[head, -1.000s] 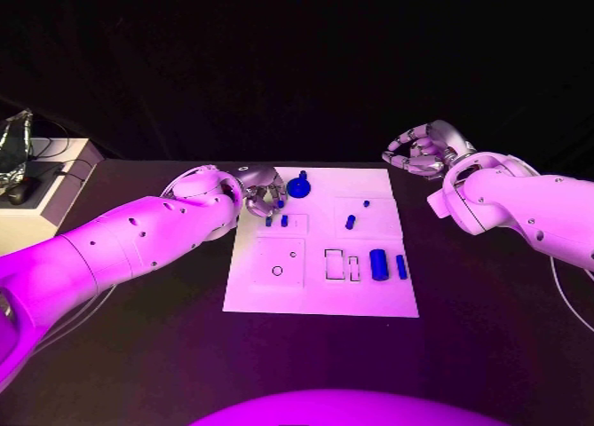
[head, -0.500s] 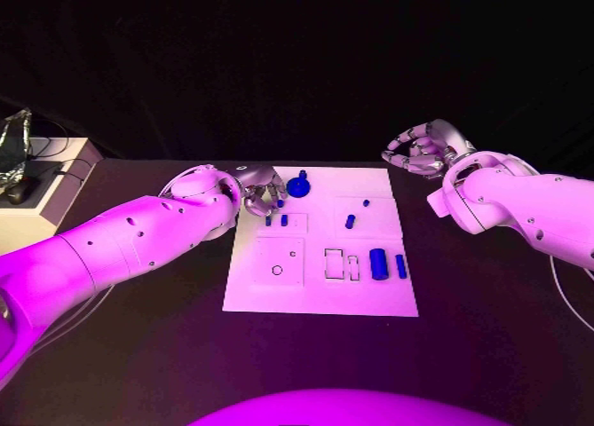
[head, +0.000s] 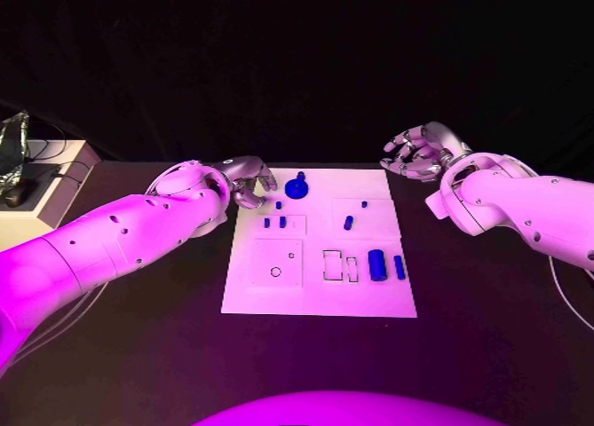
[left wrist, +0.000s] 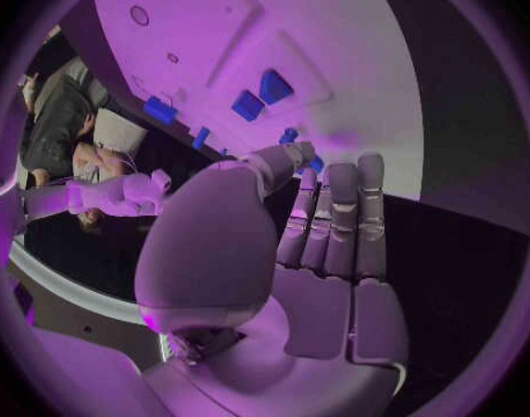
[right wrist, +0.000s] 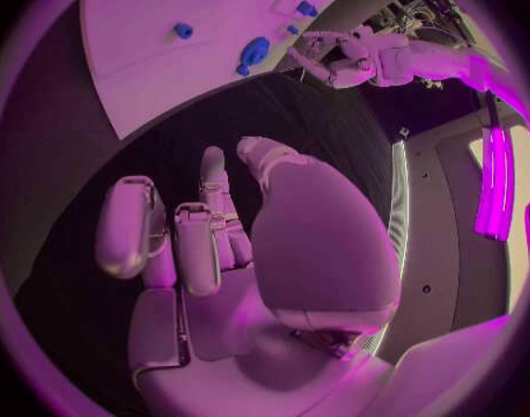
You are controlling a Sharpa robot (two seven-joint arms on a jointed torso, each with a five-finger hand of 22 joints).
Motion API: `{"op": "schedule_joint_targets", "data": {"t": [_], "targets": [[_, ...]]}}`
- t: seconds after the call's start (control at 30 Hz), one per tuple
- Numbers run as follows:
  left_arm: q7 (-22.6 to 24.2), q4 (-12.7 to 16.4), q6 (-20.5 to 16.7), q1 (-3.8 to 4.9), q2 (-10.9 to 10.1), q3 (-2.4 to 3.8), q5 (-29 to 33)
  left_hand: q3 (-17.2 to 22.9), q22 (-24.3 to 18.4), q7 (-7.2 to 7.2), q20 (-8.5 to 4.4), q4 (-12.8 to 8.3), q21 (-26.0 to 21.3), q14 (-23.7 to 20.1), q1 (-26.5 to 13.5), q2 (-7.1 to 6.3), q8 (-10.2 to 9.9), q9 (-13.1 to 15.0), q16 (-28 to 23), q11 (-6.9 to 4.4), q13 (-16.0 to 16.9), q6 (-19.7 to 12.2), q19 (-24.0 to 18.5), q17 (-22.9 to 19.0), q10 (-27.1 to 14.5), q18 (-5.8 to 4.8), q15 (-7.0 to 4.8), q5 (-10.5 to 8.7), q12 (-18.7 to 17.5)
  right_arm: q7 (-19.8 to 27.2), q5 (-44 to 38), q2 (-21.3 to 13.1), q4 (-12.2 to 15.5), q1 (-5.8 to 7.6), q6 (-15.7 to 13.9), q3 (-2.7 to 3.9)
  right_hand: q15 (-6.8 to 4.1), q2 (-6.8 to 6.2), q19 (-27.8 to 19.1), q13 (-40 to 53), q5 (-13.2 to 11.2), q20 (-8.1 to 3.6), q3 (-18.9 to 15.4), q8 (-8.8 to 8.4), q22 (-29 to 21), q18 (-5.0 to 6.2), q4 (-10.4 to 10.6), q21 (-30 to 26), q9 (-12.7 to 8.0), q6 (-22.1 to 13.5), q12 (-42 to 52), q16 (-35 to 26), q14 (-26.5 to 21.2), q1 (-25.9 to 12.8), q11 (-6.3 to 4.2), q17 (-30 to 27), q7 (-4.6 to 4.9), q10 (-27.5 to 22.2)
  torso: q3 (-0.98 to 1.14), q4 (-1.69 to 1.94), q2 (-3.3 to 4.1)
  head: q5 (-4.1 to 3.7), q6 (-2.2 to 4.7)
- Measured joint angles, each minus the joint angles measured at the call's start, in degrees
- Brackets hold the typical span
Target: Assemble the parts on the task board
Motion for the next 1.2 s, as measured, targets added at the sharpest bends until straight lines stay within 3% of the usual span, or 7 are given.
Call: {"op": "schedule_joint_targets", "data": {"t": [0.2,0.3,0.47,0.6,0.77,1.0,1.2], "targets": [[1.1,0.0,-1.4,0.03,-2.2,1.99,6.3,0.1,-1.9,1.71,-0.25,-0.1,-3.1,-3.0,1.3,0.67,1.0,-0.7,-11.0,-0.02,-0.4,1.7,-2.8,-5.7,-1.1,-0.02,-0.07,0.00,2.2,0.8,-6.5,-0.1,0.1,-0.11,3.0,0.00,0.44,-0.57,0.4,-12.7,-2.1,0.35,2.7,-2.97,0.0,0.00,-2.7,-0.3,-0.8,1.1,-12.9,-0.3,0.0,2.4,0.66,0.0,0.51,0.5,0.01,0.07,-0.08,-0.58,0.40],[1.7,0.1,-2.1,0.04,-3.6,2.45,11.9,0.5,-2.3,3.27,-0.59,0.0,-3.6,-3.0,1.2,0.69,1.7,-0.9,-13.0,-0.61,-0.4,2.2,-3.2,-6.6,1.3,-0.01,-0.11,0.00,3.6,1.1,-11.0,-0.1,0.0,-0.40,4.7,-0.02,0.44,-0.58,0.5,-15.6,-3.7,0.52,3.7,-4.08,0.0,0.00,-3.8,0.0,-1.7,1.5,-15.4,-0.3,0.0,3.1,0.87,0.0,0.70,0.7,0.03,0.07,-0.15,-1.07,0.68],[3.7,0.8,-2.9,-0.16,-6.5,2.87,24.9,-0.2,-3.3,4.00,-0.54,1.0,-5.2,-2.7,-0.2,1.66,3.0,-1.0,-14.1,-1.06,0.1,3.0,-3.7,-6.7,5.1,-0.02,-0.41,0.00,5.7,1.3,-20.3,0.2,-0.4,-1.34,7.2,-0.22,0.44,-0.57,0.7,-18.1,-5.3,0.73,4.3,-4.61,0.0,0.00,-4.8,0.5,-2.6,1.9,-17.3,-0.3,0.0,3.1,0.69,0.0,0.53,1.3,0.00,0.07,-0.19,-2.36,1.21],[6.5,2.7,-2.9,-1.76,-9.4,3.76,36.9,-2.7,-5.8,3.73,0.04,2.5,-9.3,-5.5,-2.0,1.06,4.5,-0.7,-16.0,-1.55,0.1,3.5,-5.9,-7.2,6.2,-0.01,-0.25,0.00,6.2,0.9,-28.2,0.6,-0.9,-2.01,8.7,-0.40,0.44,-0.58,0.7,-19.1,-6.1,0.72,4.0,-4.84,0.0,0.00,-5.0,0.9,-2.9,2.2,-18.0,-0.4,0.0,3.1,0.71,0.0,0.47,1.4,-0.04,0.07,-0.15,-3.19,1.68],[10.5,6.0,-2.5,-3.83,-12.3,4.85,50.4,-5.1,-11.8,2.88,0.62,4.2,-17.9,-6.7,-2.0,1.03,6.0,-0.5,-23.4,-1.73,-0.5,2.6,-6.3,-9.6,8.0,-0.02,0.13,0.00,5.8,-0.6,-36.5,1.0,-1.1,-2.37,10.4,-0.55,0.44,-0.60,0.9,-20.1,-6.3,0.93,3.6,-4.96,0.0,0.00,-5.5,1.6,-3.3,2.6,-18.6,-1.0,0.0,3.1,0.56,0.0,0.42,1.6,-0.08,0.11,-0.11,-3.93,1.92],[14.3,9.6,-1.7,-5.20,-14.6,5.35,61.9,-5.1,-15.2,3.16,1.32,4.2,-22.9,-4.6,-1.3,1.26,6.5,-0.5,-31.4,-1.62,-0.8,2.3,-6.3,-11.3,9.6,-0.03,0.53,0.00,2.7,-2.5,-42.3,2.1,-1.0,-2.75,12.8,-0.86,0.43,-0.81,1.2,-21.1,-6.3,0.71,3.6,-5.05,0.0,0.01,-5.5,2.0,-3.6,3.3,-19.3,-1.0,0.0,2.9,0.57,-0.1,0.36,2.7,-0.12,0.14,-0.01,-4.04,1.84],[15.9,11.2,-1.1,-5.66,-15.3,5.51,66.3,-5.1,-15.6,4.58,1.59,4.2,-23.4,-3.7,-0.8,0.82,6.2,-1.0,-33.3,-1.00,-0.9,0.9,-6.0,-11.3,9.3,-0.02,0.84,0.00,1.6,-3.5,-44.3,3.6,-2.2,-3.42,13.9,-1.02,0.43,-0.81,1.2,-22.1,-6.3,0.71,3.6,-5.33,0.0,0.01,-5.5,2.2,-4.0,3.3,-20.2,-1.3,0.0,2.9,0.60,-0.7,0.38,2.7,-0.12,0.08,0.05,-3.65,1.90]]}}
